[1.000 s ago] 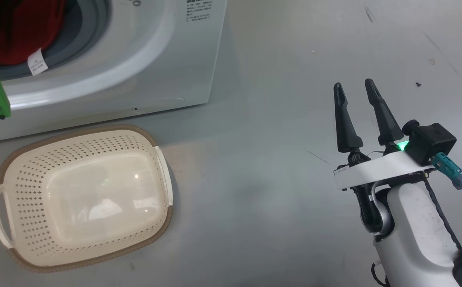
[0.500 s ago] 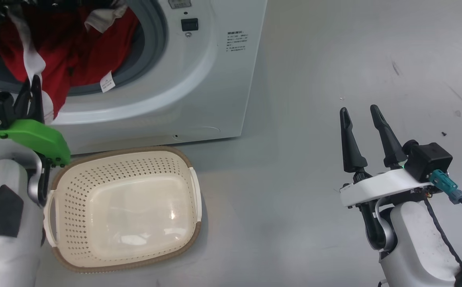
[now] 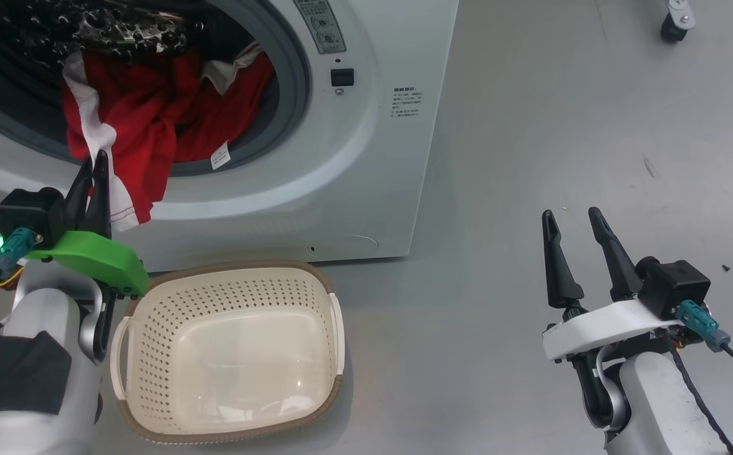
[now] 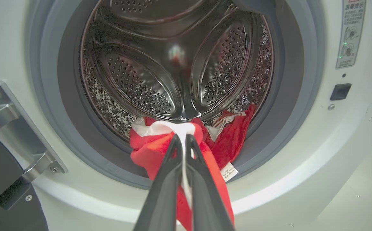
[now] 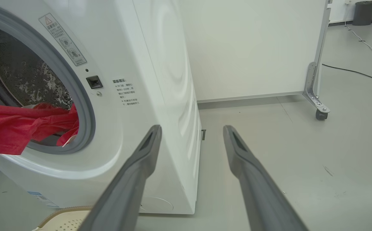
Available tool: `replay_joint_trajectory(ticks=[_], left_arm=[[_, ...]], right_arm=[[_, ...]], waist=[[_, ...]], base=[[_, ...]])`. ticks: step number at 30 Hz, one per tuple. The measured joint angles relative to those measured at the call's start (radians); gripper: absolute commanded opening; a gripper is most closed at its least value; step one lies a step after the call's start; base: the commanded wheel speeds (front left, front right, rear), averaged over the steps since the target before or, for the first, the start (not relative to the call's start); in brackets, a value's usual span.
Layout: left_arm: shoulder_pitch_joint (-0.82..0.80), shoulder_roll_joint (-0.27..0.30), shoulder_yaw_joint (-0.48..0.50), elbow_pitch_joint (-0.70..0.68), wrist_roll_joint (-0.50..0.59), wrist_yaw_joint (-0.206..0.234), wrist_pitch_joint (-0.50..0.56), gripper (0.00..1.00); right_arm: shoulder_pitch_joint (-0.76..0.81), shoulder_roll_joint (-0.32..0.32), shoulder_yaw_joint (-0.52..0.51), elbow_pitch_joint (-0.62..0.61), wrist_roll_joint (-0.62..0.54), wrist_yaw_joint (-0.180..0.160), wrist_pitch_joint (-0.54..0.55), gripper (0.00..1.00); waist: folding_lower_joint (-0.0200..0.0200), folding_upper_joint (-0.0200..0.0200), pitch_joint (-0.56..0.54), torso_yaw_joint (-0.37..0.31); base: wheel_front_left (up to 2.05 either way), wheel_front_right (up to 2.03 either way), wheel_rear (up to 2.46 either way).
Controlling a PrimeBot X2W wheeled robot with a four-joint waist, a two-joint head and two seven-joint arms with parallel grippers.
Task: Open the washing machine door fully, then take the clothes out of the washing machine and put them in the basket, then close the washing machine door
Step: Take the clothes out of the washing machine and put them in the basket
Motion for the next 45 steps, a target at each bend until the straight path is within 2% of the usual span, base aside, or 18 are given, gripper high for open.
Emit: replay_joint_trajectory(ticks=[14, 23, 31, 45], left_arm=[[0.09, 0.002, -0.009, -0.147, 0.012, -0.009, -0.005, 0.0], [0.093, 0.002, 0.036, -0.402, 0.026, -0.007, -0.006, 0.0], [0.154, -0.001, 0.016, -0.425, 0.03, -0.007, -0.009, 0.0], [0.289, -0.002, -0.035, -0.359, 0.03, -0.017, 0.033, 0.0]], right_arm=[[0.024, 0.0, 0.025, 0.017, 0.0, 0.008, 0.0, 1.0], [0.025, 0.001, 0.033, 0.014, 0.0, 0.008, 0.0, 1.0], [0.025, 0.001, 0.031, 0.008, 0.002, 0.008, 0.0, 1.0], [0.023, 0.001, 0.042, -0.012, 0.002, 0.008, 0.0, 1.0]], waist=[[0.0, 0.0, -0.067, 0.029], [0.0, 0.0, -0.071, 0.025], [0.0, -0.0001, -0.064, 0.021], [0.0, 0.0, -0.023, 0.003]], base=[[0.0, 0.0, 0.0], [0.0, 0.0, 0.0], [0.0, 0.0, 0.0], [0.0, 0.0, 0.0]])
